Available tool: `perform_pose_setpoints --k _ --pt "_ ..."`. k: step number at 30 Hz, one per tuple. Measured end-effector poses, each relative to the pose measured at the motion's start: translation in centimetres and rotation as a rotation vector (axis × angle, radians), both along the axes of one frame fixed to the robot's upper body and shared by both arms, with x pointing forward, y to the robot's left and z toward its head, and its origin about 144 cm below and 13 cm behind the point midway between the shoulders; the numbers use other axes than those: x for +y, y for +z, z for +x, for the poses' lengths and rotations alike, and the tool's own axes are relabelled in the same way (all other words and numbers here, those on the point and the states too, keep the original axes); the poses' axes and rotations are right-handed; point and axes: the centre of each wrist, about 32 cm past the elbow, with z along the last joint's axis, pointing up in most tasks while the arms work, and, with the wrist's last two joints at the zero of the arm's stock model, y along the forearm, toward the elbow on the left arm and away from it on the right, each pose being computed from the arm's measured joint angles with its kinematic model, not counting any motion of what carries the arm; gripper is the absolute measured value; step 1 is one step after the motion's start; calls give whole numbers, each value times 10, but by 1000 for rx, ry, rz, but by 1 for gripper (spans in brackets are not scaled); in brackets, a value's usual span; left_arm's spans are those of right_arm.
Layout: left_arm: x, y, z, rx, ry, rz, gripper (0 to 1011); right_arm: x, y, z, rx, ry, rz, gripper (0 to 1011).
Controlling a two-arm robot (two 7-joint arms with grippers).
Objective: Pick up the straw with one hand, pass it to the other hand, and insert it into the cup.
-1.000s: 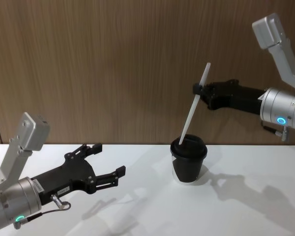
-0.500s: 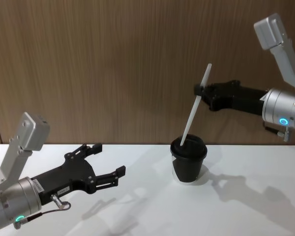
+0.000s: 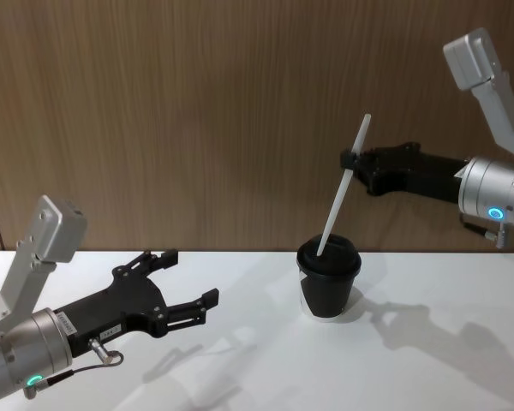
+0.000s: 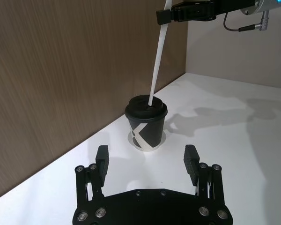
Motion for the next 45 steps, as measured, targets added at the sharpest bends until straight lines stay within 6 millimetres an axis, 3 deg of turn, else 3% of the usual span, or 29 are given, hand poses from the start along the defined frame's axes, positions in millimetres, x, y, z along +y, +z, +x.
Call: perform_pose_setpoints --k 45 --pt "0 0 0 0 0 0 1003 -7 -8 12 16 -5 -8 7"
